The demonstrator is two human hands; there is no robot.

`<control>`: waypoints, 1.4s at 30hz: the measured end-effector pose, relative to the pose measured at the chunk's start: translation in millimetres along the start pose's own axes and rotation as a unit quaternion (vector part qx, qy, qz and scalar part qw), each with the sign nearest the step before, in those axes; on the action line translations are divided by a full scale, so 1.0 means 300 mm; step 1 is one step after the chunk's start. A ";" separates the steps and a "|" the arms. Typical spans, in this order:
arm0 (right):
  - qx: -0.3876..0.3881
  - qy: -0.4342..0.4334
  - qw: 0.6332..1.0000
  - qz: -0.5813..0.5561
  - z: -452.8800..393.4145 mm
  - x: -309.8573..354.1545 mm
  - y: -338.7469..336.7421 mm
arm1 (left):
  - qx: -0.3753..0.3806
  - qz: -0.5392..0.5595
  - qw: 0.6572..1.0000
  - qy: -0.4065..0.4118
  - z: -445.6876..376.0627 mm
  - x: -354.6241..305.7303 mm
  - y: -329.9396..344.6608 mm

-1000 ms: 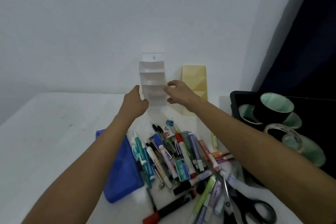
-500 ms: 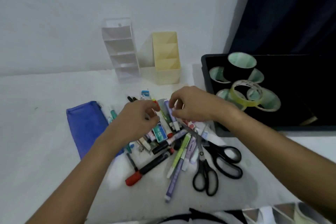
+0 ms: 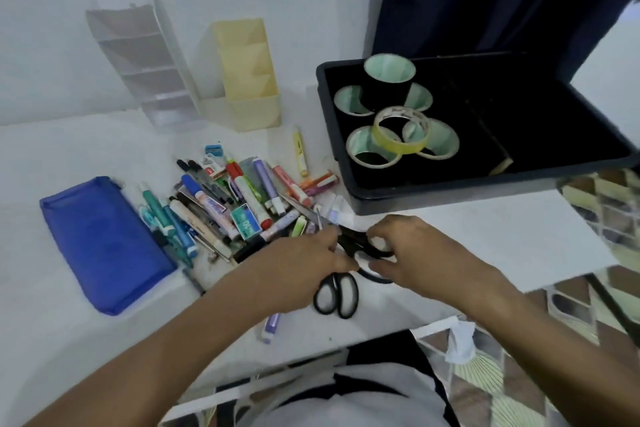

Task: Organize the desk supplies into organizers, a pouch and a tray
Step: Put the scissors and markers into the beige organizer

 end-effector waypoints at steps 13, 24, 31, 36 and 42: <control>-0.007 0.023 0.994 -0.111 0.003 -0.036 0.031 | -0.105 -0.097 0.984 0.108 -0.009 -0.008 -0.085; -0.164 -0.031 0.955 -0.245 -0.006 0.060 -0.323 | -0.290 0.001 0.957 -0.016 0.118 0.114 -0.464; -0.361 -0.063 0.892 -0.265 -0.219 0.112 -0.721 | -0.557 0.101 0.823 -0.039 0.224 0.244 -0.887; -0.399 -0.060 0.882 -0.242 -0.459 0.154 -0.866 | -0.607 0.178 0.770 -0.081 0.144 0.425 -1.054; -0.371 -0.063 0.911 -0.168 -0.699 0.210 -0.832 | -0.573 0.175 0.785 -0.156 0.006 0.563 -1.029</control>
Point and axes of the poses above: each hand's wrist, its own z-axis away from the middle knuckle, its own y-axis out of the palm, x = y × z, the point moved 6 cm from there along -z, towards the middle knuckle, and after that the axes turned 13 degrees about z, right-handed, at the moved point
